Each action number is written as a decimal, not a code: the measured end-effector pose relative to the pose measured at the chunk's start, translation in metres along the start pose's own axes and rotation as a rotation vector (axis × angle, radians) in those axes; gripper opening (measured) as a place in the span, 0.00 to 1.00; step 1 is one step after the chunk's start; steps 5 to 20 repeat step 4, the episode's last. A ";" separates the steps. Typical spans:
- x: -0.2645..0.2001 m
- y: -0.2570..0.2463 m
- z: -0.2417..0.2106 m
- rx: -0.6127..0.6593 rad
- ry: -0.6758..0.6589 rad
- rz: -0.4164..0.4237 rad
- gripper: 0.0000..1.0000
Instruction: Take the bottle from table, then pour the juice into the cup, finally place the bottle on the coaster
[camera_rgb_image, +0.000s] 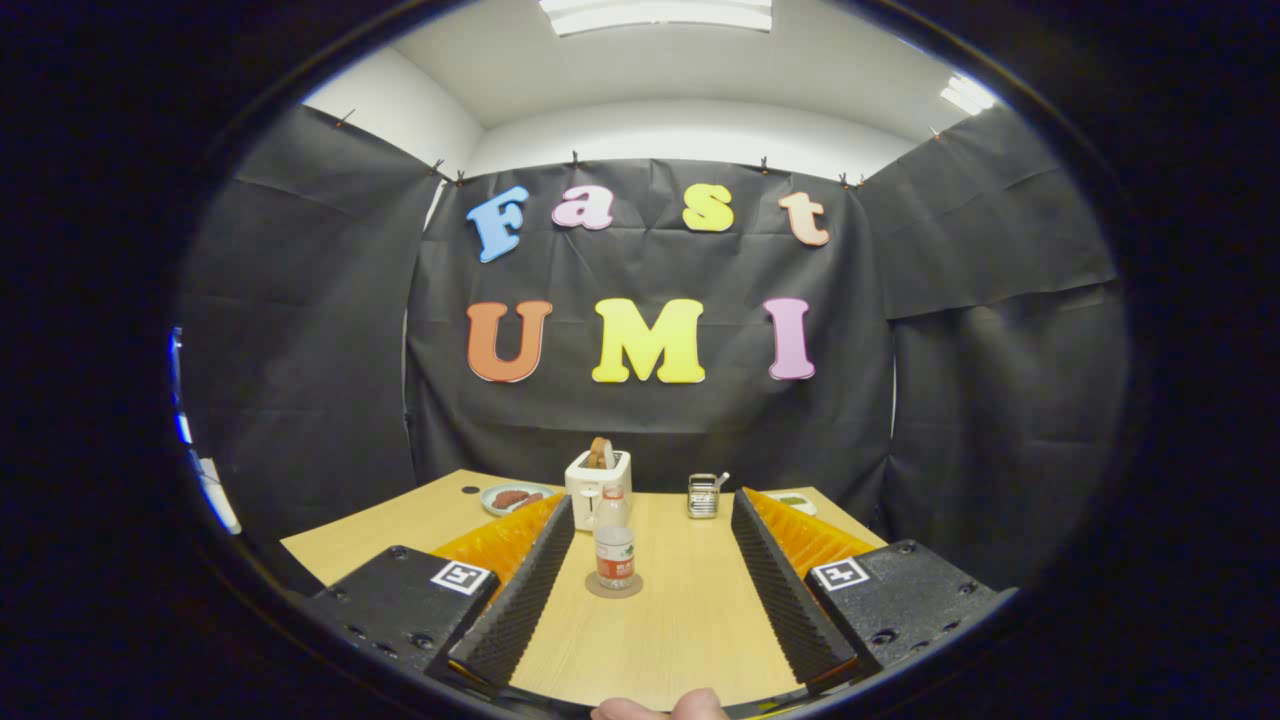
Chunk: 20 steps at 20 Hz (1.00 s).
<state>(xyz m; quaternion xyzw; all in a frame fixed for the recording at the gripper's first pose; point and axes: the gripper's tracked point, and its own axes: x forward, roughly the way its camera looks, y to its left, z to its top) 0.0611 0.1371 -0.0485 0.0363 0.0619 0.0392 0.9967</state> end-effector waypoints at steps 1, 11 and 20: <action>0.000 0.001 0.001 0.000 -0.002 -0.001 1.00; 0.001 0.002 0.005 -0.007 -0.009 -0.002 1.00; 0.001 0.002 0.005 -0.007 -0.009 -0.002 1.00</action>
